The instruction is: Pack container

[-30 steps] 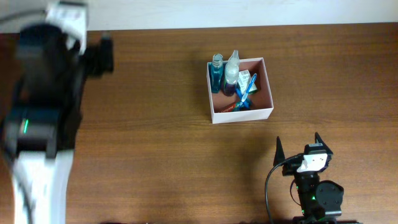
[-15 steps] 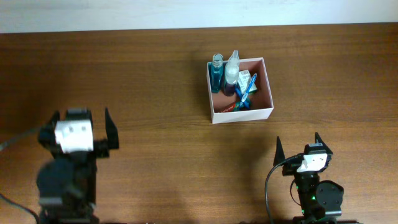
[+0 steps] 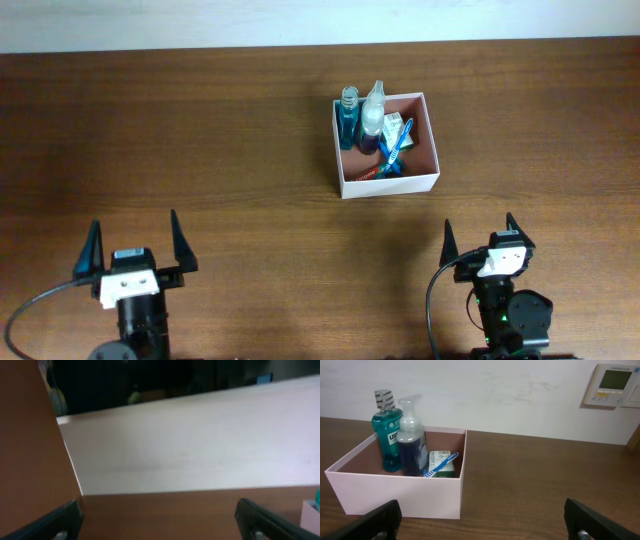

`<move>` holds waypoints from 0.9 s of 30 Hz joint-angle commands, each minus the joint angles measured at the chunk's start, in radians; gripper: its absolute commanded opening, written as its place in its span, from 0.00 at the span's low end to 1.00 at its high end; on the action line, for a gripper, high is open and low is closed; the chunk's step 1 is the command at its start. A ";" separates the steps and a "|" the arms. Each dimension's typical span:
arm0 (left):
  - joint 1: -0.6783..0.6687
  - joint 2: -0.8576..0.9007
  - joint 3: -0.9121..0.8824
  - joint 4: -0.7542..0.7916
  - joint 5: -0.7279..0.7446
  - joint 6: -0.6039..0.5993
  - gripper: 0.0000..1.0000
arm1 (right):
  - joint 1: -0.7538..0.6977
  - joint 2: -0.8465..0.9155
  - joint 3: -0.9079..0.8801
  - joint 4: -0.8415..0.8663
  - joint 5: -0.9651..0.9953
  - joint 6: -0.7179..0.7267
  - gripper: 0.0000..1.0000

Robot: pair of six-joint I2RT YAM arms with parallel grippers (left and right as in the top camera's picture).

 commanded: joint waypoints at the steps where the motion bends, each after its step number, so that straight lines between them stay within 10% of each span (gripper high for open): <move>1: 0.012 -0.047 -0.079 0.078 0.007 0.009 0.99 | 0.009 -0.008 -0.005 -0.006 0.005 0.001 0.99; 18: 0.037 -0.111 -0.393 0.479 0.007 0.009 0.99 | 0.009 -0.008 -0.005 -0.006 0.005 0.001 0.99; 27: 0.042 -0.111 -0.398 0.301 0.045 0.009 0.99 | 0.009 -0.008 -0.005 -0.006 0.005 0.001 0.98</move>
